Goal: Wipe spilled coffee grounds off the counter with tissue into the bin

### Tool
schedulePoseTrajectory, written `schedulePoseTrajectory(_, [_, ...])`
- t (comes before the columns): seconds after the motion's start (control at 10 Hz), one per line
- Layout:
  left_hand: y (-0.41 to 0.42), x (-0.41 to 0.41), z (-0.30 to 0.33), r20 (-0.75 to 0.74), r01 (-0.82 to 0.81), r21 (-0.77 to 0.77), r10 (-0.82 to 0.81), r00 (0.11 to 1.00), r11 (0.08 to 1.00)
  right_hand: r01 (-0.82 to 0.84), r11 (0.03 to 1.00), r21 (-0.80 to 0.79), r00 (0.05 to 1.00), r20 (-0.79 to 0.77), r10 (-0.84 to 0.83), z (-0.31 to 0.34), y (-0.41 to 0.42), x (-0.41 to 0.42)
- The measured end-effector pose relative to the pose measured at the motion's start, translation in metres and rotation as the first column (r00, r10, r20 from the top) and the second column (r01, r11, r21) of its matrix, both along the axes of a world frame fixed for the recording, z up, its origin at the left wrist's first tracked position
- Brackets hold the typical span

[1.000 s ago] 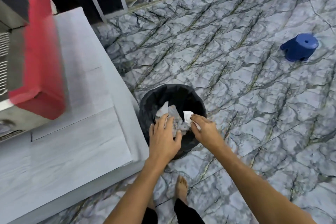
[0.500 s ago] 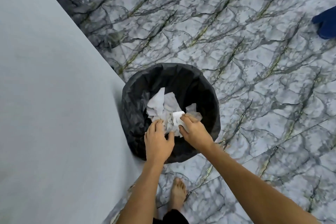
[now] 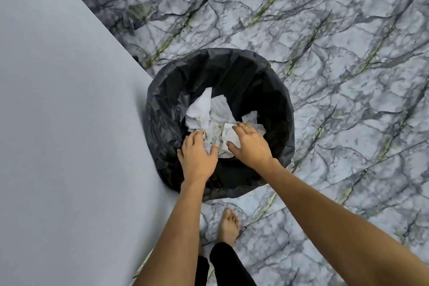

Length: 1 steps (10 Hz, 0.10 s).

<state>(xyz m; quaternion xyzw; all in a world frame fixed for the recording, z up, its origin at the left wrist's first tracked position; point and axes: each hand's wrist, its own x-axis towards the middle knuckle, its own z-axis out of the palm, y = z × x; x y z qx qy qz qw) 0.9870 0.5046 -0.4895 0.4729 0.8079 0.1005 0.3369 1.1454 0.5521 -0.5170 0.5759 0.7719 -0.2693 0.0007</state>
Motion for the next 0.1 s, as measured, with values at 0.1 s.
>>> schedulePoseTrajectory(0.1, [-0.0031, -0.0041, 0.0098, -0.026, 0.001, 0.024, 0.000, 1.000, 1.000, 0.020, 1.000, 0.010, 1.000, -0.002, -0.020, 0.0133, -0.0040, 0.0030])
